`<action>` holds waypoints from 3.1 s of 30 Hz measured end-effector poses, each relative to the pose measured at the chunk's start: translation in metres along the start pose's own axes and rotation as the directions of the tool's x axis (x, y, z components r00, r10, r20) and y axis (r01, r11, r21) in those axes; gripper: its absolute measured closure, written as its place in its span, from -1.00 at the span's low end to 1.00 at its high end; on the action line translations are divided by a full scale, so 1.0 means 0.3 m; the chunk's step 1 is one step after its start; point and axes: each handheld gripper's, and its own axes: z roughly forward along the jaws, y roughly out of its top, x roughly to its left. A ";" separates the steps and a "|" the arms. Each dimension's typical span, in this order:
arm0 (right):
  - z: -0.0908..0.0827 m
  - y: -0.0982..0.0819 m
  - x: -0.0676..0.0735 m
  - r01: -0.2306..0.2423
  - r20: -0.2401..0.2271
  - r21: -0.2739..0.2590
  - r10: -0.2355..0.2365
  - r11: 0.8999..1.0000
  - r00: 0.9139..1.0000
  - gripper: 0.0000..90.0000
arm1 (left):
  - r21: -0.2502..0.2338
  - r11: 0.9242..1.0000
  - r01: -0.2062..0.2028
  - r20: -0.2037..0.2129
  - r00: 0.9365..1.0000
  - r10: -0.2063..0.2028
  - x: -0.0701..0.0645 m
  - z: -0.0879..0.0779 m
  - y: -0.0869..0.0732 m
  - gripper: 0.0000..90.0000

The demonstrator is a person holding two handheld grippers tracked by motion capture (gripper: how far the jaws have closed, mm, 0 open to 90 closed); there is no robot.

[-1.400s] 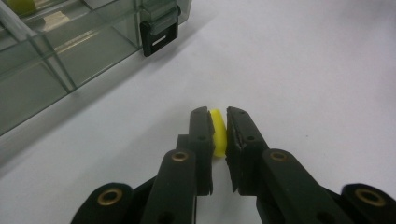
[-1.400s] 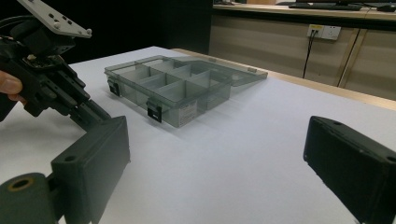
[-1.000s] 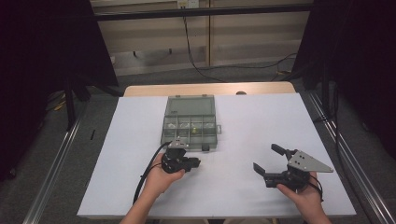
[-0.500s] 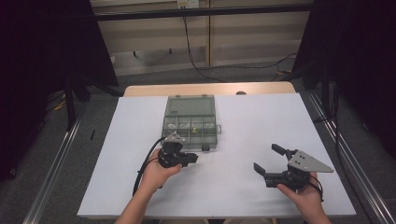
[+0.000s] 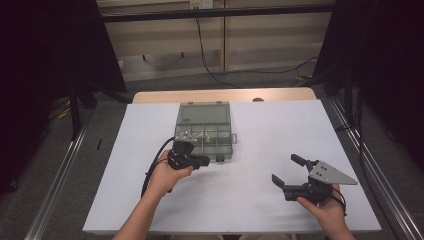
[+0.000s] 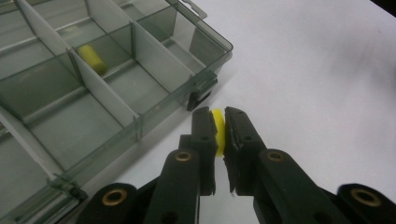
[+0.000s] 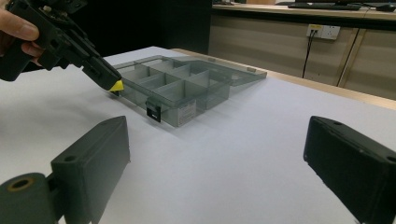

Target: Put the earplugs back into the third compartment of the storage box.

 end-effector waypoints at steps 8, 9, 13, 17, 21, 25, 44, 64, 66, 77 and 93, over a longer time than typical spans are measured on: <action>0.001 -0.001 0.000 -0.003 -0.002 -0.001 0.003 1.000 1.000 -0.85 | 0.002 1.000 -0.001 -0.009 1.000 0.001 0.009 -0.001 0.041 0.84; 0.002 -0.001 0.000 -0.003 -0.004 -0.001 0.003 1.000 1.000 -0.85 | 0.001 1.000 -0.001 -0.012 1.000 0.001 0.011 0.001 0.045 0.85; 0.001 -0.002 -0.002 -0.007 -0.002 -0.004 0.007 1.000 1.000 -0.85 | -0.004 1.000 0.002 -0.017 1.000 -0.002 0.019 -0.004 0.063 0.84; 0.001 -0.005 -0.004 -0.014 -0.002 -0.005 0.014 1.000 1.000 -0.86 | 0.001 1.000 0.002 -0.026 1.000 -0.002 0.027 -0.005 0.075 0.85; 0.000 -0.002 -0.005 -0.016 -0.002 -0.006 0.016 1.000 1.000 -0.86 | 0.008 1.000 0.015 -0.026 1.000 -0.015 0.036 0.004 0.086 0.85; -0.002 0.001 -0.006 -0.018 0.000 -0.013 0.018 1.000 1.000 -0.87 | 0.008 1.000 0.010 -0.030 0.999 -0.010 0.039 0.006 0.100 0.85; -0.003 0.001 -0.006 -0.015 -0.005 -0.018 0.015 1.000 1.000 -0.87 | 0.003 0.999 0.050 -0.067 0.997 -0.049 0.085 0.033 0.145 0.84; -0.002 -0.001 -0.005 -0.012 -0.006 -0.015 0.012 1.000 1.000 -0.87 | -0.016 0.995 0.102 -0.119 0.988 -0.103 0.159 0.083 0.183 0.84; -0.001 -0.002 -0.005 -0.014 -0.006 -0.012 0.014 1.000 1.000 -0.87 | -0.010 0.994 0.109 -0.121 0.987 -0.109 0.166 0.086 0.188 0.84; -0.005 0.002 -0.008 -0.016 -0.004 -0.019 0.016 1.000 1.000 -0.87 | -0.012 0.992 0.128 -0.141 0.982 -0.128 0.191 0.106 0.209 0.84; -0.006 0.000 -0.011 -0.017 -0.002 -0.018 0.017 1.000 1.000 -0.87 | -0.014 0.990 0.141 -0.171 0.975 -0.141 0.214 0.149 0.226 0.83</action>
